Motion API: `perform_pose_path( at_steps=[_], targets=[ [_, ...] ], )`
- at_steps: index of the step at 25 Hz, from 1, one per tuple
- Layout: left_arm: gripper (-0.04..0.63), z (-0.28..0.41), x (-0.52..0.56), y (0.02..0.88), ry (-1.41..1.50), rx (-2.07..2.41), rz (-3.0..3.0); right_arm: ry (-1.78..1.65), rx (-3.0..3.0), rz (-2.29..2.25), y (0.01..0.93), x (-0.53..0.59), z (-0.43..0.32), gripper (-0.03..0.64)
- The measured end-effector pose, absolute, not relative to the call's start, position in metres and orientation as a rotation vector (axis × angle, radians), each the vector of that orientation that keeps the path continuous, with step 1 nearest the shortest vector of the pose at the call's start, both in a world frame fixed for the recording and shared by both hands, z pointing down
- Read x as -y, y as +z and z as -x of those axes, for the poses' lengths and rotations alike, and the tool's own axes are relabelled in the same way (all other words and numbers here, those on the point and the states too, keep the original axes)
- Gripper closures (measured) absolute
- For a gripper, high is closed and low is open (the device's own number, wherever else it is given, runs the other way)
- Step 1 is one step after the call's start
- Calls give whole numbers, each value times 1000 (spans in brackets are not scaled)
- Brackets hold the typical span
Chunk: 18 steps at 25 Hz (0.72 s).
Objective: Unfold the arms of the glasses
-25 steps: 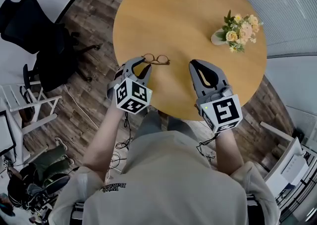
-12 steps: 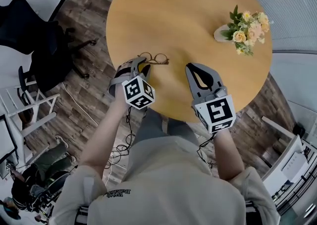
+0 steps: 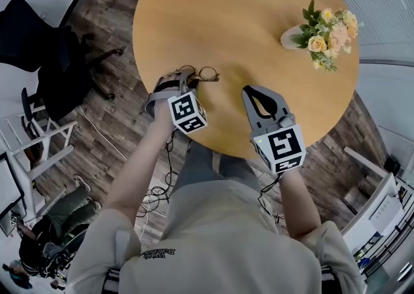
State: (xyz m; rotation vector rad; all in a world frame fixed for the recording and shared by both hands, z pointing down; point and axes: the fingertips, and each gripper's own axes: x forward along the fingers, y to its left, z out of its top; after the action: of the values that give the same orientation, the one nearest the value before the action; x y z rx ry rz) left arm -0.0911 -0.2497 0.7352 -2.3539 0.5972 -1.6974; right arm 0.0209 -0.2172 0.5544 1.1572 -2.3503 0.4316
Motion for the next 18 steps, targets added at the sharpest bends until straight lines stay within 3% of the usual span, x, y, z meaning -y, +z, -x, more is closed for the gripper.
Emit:
perform_pose_path(
  at_steps=[18],
  targets=[
    [557,89,253,712,-1603,-749,2356,522,2366,-1166,567,209,-26,583]
  ],
)
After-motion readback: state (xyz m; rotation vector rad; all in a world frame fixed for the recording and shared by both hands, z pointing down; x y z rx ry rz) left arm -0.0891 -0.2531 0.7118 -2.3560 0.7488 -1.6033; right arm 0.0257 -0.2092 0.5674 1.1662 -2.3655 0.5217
